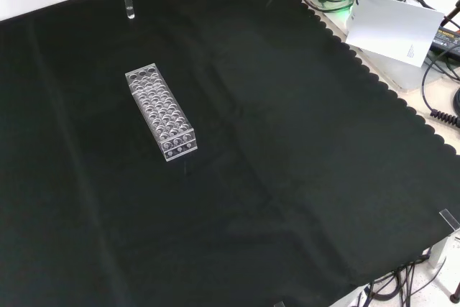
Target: Shake the test tube.
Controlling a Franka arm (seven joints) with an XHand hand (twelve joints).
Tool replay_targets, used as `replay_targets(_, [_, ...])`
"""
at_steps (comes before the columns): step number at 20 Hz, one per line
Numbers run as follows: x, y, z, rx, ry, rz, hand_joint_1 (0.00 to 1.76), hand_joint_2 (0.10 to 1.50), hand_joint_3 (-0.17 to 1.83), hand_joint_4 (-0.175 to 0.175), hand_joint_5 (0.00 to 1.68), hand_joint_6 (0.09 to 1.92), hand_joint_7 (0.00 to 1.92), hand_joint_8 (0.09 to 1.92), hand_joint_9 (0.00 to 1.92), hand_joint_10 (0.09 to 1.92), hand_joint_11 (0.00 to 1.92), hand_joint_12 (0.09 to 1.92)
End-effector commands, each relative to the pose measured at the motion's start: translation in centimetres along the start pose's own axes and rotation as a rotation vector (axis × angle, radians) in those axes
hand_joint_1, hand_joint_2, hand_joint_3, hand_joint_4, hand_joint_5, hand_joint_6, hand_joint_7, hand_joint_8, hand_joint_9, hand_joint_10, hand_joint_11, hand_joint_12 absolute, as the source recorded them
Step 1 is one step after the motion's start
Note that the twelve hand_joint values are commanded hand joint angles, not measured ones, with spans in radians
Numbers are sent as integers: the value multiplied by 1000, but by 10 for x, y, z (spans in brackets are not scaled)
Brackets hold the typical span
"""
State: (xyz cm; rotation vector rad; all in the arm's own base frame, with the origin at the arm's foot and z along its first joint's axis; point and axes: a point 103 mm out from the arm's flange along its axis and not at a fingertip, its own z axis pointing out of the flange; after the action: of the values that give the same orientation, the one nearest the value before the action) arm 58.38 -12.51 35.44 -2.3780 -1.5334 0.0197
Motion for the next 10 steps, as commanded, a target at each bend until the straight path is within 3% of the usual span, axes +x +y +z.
replay_targets(1, [21,-1,16,24,17,-36,1233,647,607,-175,1391,419,1762,358,1741,179,1531,691])
replay_targets(10, [67,1,46,71,36,-124,1233,647,607,-175,1392,418,1763,356,1742,177,1532,691])
